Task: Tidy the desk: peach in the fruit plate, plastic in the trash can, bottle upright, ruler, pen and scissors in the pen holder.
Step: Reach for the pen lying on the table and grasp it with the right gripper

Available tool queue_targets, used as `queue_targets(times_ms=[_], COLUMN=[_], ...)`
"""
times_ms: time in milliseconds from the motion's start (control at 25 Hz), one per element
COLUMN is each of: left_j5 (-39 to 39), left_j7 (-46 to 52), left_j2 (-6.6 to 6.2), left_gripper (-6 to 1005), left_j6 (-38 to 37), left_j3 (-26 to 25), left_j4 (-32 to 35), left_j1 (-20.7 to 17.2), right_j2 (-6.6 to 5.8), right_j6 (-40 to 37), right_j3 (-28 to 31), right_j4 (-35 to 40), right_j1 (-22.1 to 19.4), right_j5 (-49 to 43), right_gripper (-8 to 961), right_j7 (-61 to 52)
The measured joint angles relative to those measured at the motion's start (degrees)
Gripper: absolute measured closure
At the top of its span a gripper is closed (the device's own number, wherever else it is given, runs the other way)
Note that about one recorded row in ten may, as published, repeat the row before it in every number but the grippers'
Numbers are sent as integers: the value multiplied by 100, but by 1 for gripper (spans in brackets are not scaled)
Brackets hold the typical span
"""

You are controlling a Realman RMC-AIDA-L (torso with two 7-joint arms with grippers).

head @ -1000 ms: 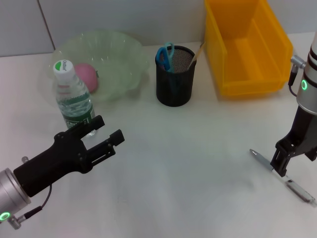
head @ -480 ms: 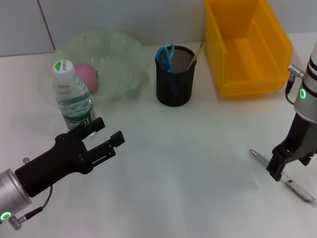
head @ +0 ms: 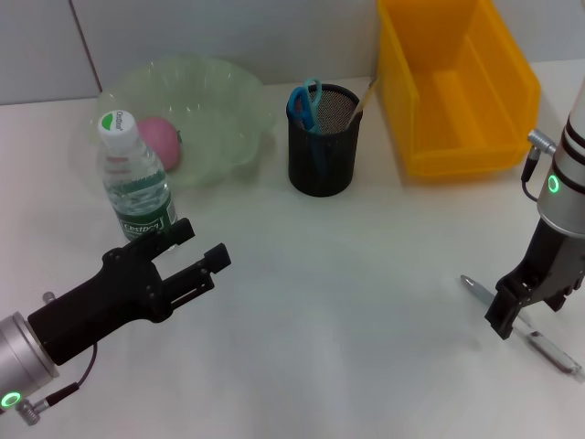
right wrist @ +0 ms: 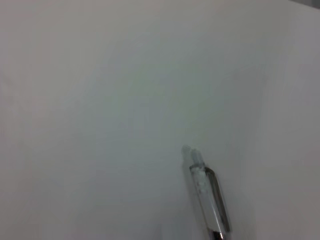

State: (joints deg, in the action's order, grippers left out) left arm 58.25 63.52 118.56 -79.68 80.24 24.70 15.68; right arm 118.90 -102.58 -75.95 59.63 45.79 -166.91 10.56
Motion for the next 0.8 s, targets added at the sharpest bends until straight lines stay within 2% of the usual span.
queue_targets(times_ms=[680, 800], left_j5=[89, 97], left_j7=[-111, -461], left_j2=[1, -2], left_gripper=[215, 215], left_j6=[-7, -4], left_j3=[88, 126], left_j4=[55, 71], left_j1=[22, 25], right_j2=[9, 11], right_j6=[132, 158], right_j3=[-14, 3], right_j4=[-23, -28], right_j1=[-124, -127], right_j5=[10, 10], right_gripper=[158, 157], right_j7=[15, 4])
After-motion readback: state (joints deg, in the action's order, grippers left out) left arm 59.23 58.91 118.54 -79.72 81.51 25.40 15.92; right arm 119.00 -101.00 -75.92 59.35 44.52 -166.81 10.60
